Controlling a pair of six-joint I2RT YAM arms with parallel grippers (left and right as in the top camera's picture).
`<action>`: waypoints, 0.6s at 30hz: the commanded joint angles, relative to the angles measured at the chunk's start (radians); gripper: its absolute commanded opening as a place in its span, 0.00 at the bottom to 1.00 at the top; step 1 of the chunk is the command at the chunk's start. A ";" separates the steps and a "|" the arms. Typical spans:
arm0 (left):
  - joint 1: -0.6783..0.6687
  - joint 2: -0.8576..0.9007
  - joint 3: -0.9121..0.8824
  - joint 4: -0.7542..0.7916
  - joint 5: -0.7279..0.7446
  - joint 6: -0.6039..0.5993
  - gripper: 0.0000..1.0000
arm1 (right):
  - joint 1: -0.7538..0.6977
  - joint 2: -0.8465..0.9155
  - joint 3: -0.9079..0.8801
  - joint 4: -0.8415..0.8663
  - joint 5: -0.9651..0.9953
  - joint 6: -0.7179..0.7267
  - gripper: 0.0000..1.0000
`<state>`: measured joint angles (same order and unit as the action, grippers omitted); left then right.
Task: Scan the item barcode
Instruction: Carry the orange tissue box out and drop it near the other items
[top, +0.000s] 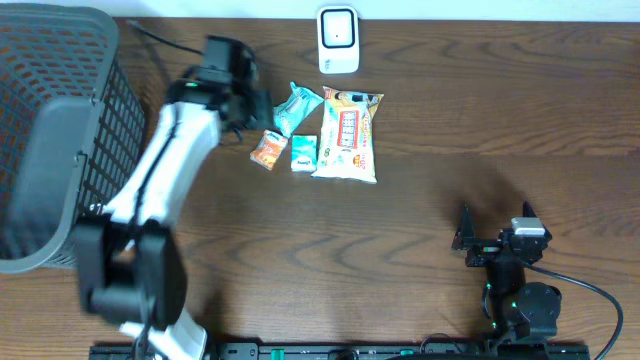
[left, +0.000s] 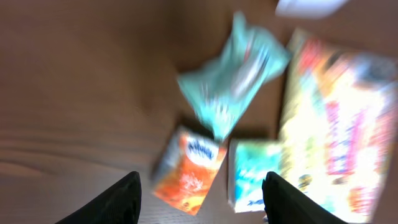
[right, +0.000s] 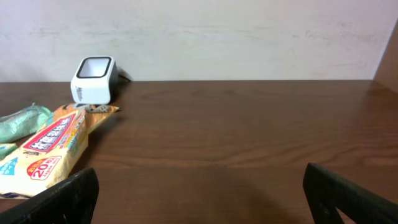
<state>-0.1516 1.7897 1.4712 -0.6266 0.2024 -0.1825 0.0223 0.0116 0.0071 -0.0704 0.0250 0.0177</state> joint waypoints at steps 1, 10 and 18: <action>0.095 -0.213 0.052 0.013 -0.071 0.007 0.66 | 0.004 -0.006 -0.002 -0.004 -0.001 0.011 0.99; 0.480 -0.445 0.052 0.051 -0.379 0.017 0.79 | 0.004 -0.006 -0.002 -0.004 -0.001 0.011 0.99; 0.814 -0.364 0.050 -0.068 -0.379 0.017 0.80 | 0.004 -0.006 -0.002 -0.004 -0.001 0.011 0.99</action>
<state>0.5816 1.3735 1.5208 -0.6567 -0.1501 -0.1757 0.0223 0.0120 0.0071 -0.0700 0.0250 0.0177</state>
